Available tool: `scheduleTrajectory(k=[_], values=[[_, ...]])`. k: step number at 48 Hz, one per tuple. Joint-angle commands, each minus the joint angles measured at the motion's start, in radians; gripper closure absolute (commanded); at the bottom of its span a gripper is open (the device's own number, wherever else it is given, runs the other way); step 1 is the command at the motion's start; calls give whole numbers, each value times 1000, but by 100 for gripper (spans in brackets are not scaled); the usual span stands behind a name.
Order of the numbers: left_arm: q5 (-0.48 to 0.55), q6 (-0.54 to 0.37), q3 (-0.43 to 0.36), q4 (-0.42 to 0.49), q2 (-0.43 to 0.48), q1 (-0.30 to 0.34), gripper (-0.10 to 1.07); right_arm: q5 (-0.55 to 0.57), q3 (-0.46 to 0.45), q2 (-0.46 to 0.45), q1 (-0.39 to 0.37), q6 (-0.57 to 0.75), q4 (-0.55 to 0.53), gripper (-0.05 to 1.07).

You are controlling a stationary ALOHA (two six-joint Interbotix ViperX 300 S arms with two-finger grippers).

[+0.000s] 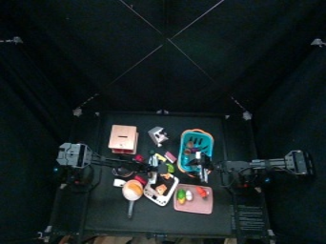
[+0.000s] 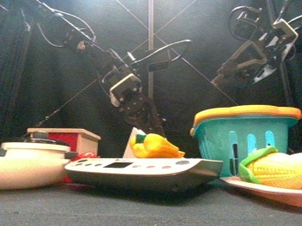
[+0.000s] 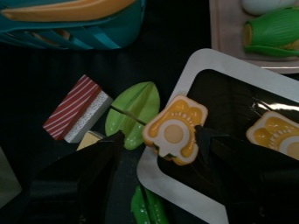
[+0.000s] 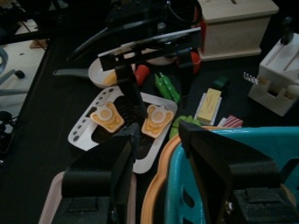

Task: Grab squash half

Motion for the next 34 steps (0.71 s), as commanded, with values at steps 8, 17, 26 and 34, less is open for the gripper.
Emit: scheduleTrajectory(k=[8, 17, 26, 34], values=[[0, 0, -43, 5, 28, -8, -1, -2, -9, -5, 2, 0, -2, 23], [9, 0, -38, 2, 28, -9, 0, -2, -8, -5, 2, 0, -2, 23], [20, 0, -37, -17, 26, -23, 1, -2, -9, -5, 0, 0, -2, 23], [31, -2, -38, -17, 26, -40, 4, -2, -9, -5, 2, 0, -2, 23]])
